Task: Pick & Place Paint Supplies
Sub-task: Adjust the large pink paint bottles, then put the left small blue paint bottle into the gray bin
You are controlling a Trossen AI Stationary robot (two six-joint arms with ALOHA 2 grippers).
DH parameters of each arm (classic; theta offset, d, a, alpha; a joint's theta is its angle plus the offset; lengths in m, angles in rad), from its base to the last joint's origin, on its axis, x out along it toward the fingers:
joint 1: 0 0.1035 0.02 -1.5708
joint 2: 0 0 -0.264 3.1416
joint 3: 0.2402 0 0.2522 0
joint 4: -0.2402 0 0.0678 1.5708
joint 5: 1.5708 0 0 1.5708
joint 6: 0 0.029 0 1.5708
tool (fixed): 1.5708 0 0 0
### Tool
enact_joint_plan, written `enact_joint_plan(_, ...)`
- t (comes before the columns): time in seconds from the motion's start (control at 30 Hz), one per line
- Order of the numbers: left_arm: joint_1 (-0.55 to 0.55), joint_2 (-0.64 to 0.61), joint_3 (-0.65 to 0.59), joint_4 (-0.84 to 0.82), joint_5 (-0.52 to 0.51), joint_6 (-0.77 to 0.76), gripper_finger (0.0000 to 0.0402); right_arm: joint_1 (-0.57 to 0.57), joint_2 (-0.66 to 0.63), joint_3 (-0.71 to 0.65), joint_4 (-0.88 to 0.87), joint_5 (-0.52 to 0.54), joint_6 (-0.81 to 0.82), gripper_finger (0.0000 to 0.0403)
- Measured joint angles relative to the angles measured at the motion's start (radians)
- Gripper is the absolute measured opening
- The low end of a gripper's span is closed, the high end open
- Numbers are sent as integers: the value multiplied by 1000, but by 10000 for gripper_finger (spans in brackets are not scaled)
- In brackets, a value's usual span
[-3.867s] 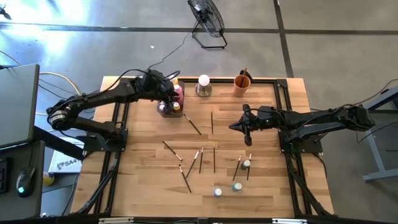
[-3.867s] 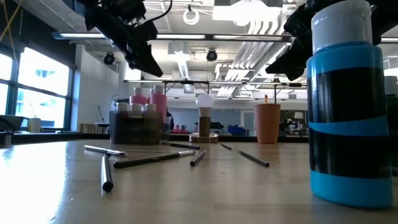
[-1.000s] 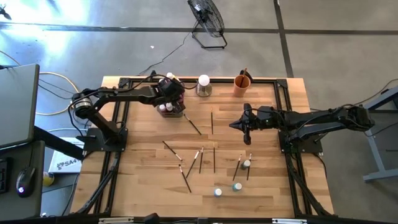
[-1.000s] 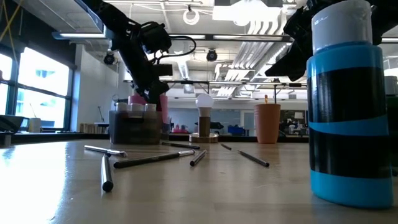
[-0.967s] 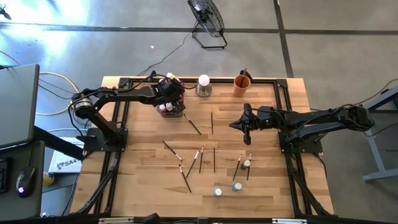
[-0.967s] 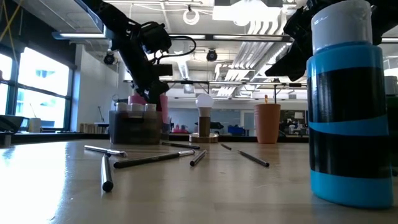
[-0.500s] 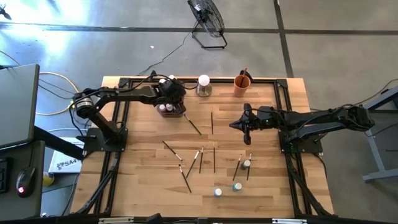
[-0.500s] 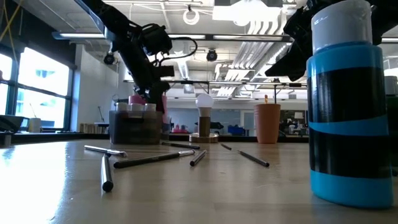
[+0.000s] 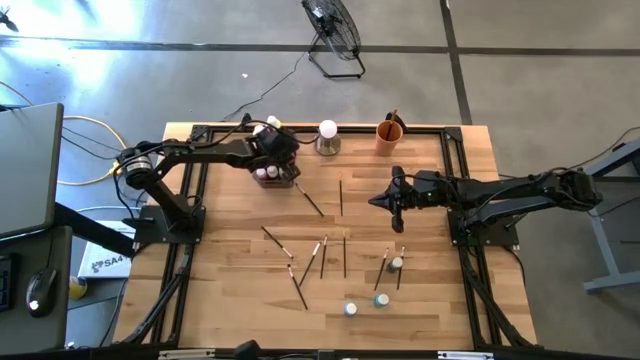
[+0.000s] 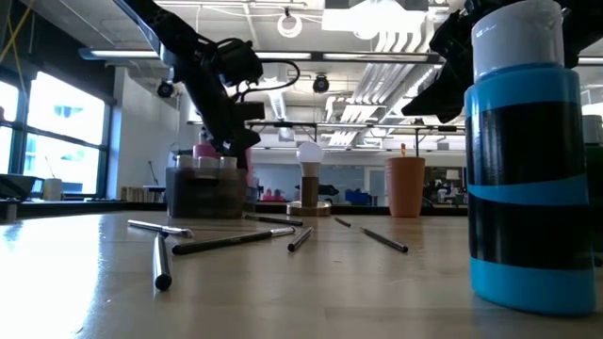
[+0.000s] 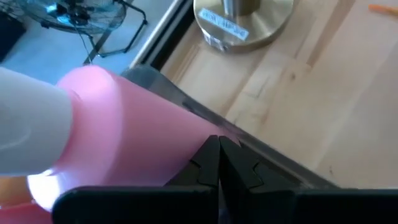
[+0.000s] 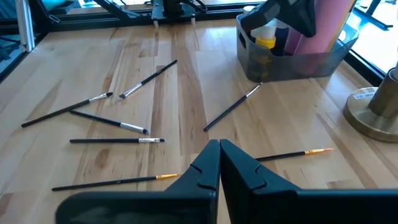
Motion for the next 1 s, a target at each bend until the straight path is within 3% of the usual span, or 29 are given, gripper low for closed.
enact_joint_plan(0.5,1,-8,2,71,105,31,0,0,0,0,0,0,0,4)
enact_joint_plan(0.67,0,-28,76,54,133,79,0,0,0,0,0,0,0,4)
enact_joint_plan(0.83,16,-91,112,60,271,159,0,0,0,0,-2,-8,0,4)
enact_joint_plan(1.0,83,-172,91,11,497,167,0,2,0,0,-7,-35,0,4)
